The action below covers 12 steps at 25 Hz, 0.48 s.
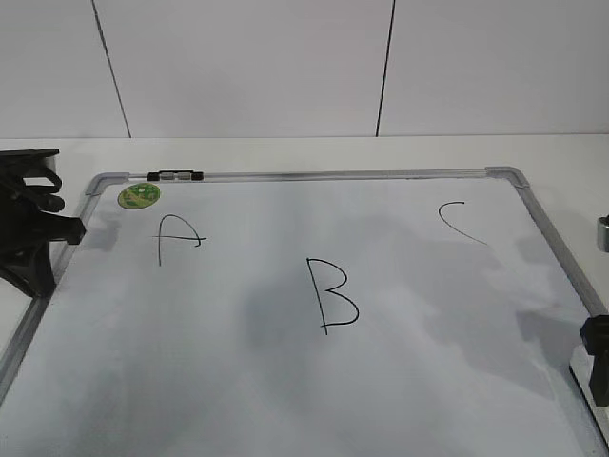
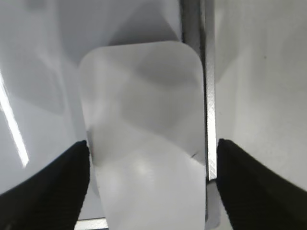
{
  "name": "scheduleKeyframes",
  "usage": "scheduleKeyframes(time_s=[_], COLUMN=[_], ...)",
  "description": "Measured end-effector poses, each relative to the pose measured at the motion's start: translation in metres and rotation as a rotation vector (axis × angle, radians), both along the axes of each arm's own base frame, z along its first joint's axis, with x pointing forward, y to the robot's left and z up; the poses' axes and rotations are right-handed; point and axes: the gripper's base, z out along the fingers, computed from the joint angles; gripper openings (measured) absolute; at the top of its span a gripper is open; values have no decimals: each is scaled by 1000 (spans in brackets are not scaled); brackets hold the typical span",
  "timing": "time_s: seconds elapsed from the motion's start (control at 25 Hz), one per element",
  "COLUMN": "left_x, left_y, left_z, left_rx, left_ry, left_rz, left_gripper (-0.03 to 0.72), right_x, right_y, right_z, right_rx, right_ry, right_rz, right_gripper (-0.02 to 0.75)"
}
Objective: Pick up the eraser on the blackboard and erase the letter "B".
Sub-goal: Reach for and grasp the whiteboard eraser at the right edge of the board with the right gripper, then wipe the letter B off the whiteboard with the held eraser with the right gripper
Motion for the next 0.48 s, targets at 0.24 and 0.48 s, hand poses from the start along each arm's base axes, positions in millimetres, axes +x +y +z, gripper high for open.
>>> scheduleKeyframes(time_s=[0.24,0.48], left_x=[0,0], left_y=[0,0], left_z=[0,0], left_rx=[0,0], left_ry=[0,0], left_rz=[0,0], left_gripper=[25,25], right_x=[1,1], right_y=[0,0], right_z=[0,0], right_rx=[-1,-5], right_ry=[-13,-15], right_rz=[8,16], right_gripper=[595,589])
